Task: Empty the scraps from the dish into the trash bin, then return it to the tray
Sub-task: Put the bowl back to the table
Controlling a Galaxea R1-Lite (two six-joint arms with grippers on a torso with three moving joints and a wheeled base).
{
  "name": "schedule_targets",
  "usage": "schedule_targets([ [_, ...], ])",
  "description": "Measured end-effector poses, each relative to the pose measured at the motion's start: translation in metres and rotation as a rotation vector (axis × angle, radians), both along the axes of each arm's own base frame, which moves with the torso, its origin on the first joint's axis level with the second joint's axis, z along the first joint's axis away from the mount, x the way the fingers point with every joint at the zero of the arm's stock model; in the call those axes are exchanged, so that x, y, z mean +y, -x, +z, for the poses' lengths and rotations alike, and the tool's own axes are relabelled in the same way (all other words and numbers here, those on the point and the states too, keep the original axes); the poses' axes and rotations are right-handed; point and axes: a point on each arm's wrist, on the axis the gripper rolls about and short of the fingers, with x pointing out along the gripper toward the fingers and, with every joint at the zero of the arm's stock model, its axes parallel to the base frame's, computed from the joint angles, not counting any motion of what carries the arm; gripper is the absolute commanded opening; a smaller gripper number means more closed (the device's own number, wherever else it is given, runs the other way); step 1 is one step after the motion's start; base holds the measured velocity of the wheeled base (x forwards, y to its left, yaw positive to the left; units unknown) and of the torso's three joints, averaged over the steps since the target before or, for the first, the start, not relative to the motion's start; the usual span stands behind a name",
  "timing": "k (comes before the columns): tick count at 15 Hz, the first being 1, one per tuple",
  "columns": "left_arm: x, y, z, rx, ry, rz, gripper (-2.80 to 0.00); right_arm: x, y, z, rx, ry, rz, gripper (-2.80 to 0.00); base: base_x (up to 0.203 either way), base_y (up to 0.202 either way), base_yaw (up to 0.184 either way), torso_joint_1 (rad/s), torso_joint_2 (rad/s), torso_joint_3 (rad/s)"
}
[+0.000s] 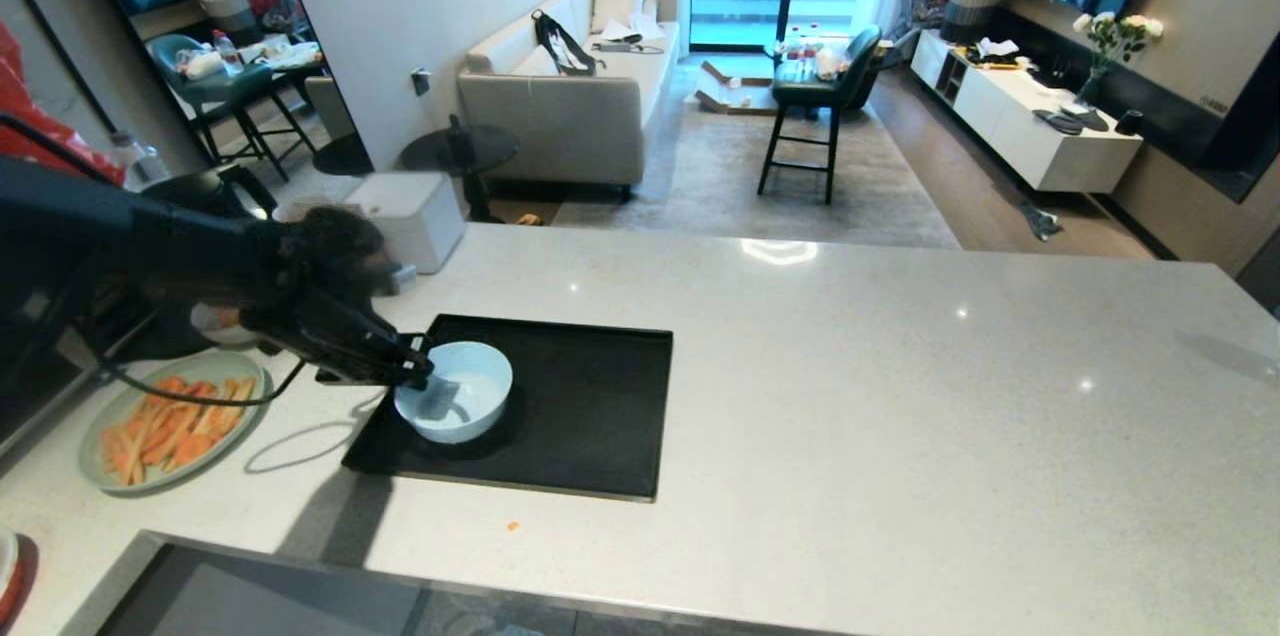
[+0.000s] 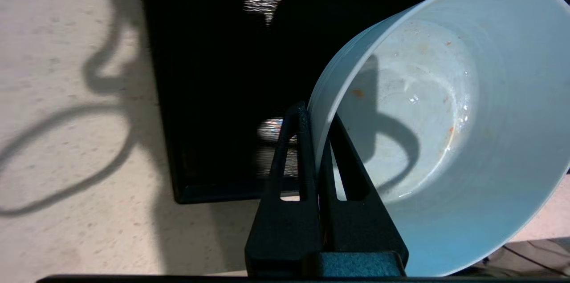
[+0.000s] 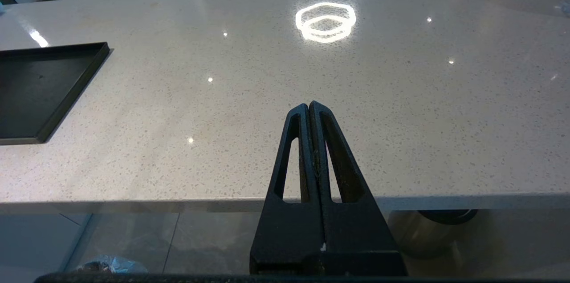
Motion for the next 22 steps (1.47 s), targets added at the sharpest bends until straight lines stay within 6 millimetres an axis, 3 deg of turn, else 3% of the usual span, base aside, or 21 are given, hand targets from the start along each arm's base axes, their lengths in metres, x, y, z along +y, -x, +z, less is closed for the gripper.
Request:
schedule_targets([
  [9,-0.001,-0.024,-0.034,-0.048,0.056,-0.034,-2.8,0.0,0.0,0.0,0.0,0.0,0.0,-2.8,0.0,0.0,0.0,0.0,0.0,0.0],
  [15,0.003,-0.028,-0.049,-0.035,0.057,-0.025,-2.8,0.0,0.0,0.0,0.0,0.0,0.0,-2.8,0.0,0.0,0.0,0.0,0.0,0.0],
  [16,0.003,-0.028,-0.049,-0.035,0.056,-0.025,0.0,0.0,0.0,0.0,0.0,0.0,0.001,-2.8,0.0,0.0,0.0,0.0,0.0,0.0],
  [22,0.004,-0.023,-0.041,-0.045,0.055,-0.022,0.0,0.0,0.0,0.0,0.0,0.0,0.001,-2.8,0.0,0.0,0.0,0.0,0.0,0.0],
])
